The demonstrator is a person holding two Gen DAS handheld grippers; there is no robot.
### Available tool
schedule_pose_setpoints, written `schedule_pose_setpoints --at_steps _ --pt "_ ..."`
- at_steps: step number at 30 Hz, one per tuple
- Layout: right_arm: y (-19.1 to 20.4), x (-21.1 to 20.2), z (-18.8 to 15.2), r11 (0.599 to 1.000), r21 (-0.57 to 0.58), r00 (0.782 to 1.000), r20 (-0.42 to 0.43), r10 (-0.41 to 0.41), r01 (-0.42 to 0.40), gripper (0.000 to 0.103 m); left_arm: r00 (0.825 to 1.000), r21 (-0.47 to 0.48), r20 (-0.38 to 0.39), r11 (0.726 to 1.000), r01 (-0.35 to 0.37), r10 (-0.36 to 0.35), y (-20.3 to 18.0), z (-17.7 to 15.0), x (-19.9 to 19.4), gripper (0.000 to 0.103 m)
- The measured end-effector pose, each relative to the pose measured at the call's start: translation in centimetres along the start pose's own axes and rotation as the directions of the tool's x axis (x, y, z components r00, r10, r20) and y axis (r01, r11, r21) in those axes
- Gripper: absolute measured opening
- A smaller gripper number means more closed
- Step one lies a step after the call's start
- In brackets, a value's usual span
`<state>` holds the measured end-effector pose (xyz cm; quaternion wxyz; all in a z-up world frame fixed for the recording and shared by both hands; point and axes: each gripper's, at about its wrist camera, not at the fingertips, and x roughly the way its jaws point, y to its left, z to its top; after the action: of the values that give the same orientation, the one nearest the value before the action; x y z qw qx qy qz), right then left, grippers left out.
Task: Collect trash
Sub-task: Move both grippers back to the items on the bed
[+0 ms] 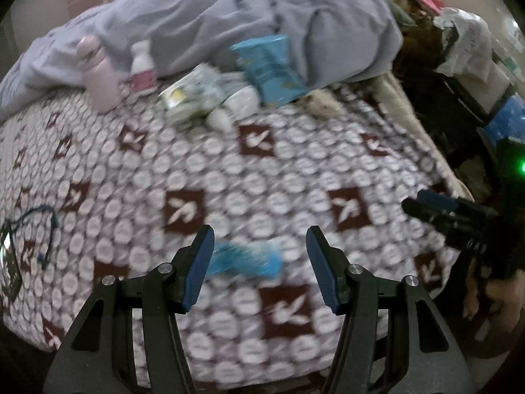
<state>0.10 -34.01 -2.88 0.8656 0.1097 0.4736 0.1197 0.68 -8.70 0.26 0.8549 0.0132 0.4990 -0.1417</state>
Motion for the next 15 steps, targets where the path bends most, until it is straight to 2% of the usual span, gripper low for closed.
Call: schedule_pose_setpoints --at_steps 5,12,14,15 --pt "1.3 1.5 0.5 1.0 -0.022 1.0 -0.029 0.004 -0.004 0.062 0.997 -0.077 -0.037 0.994 0.071 -0.074 2.1 -1.1 1.9 0.057" --pt "2.2 3.0 1.0 0.999 -0.045 0.998 -0.06 -0.009 0.006 0.062 0.989 -0.102 -0.074 0.988 0.117 -0.124 1.4 -1.9 5.6 0.059" --pt "2.2 3.4 1.5 0.999 -0.044 0.998 -0.062 -0.013 0.01 0.062 0.99 -0.115 -0.047 0.985 0.128 -0.134 1.5 -1.8 6.0 0.058" --pt "2.2 3.6 1.7 0.999 -0.044 0.998 -0.062 -0.013 0.01 0.062 0.989 -0.121 -0.036 0.983 0.138 -0.143 1.7 -1.6 6.0 0.05"
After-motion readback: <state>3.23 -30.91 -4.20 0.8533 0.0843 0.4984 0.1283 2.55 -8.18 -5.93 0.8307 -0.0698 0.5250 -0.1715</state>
